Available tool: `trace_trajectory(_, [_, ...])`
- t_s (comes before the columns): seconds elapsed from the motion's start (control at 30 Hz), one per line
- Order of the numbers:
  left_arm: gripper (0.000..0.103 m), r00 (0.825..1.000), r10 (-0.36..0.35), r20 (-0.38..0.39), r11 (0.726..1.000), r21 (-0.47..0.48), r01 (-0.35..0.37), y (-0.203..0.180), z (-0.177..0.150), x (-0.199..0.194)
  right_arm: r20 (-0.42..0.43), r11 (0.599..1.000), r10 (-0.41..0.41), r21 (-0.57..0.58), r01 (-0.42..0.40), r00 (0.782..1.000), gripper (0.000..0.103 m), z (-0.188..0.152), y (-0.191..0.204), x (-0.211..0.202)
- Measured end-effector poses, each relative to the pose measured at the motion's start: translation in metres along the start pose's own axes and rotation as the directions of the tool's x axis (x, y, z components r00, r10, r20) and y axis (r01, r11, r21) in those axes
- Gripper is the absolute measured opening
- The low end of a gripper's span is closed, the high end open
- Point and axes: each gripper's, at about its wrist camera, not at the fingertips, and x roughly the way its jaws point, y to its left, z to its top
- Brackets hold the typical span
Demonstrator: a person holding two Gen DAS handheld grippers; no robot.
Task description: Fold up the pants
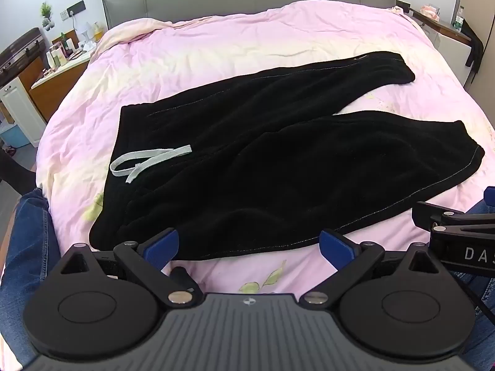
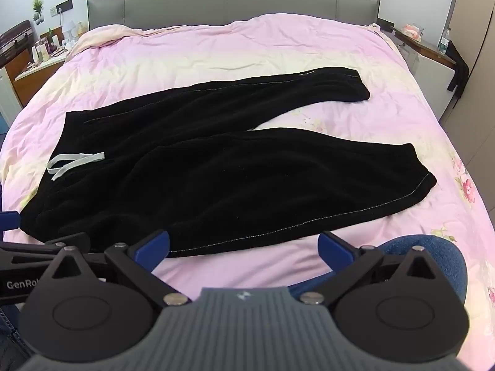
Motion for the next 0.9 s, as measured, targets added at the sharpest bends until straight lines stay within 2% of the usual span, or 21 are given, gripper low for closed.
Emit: trace_trajectory(0.9, [0.103, 1.0, -0.015, 0.004, 1.0, -0.013, 0.015, 0.0042, -0.0005, 0.0004, -0.008, 1.0, 0.001, -0.001, -0.001, 1.0, 0.098, 0.0006, 0.0039, 0.0045])
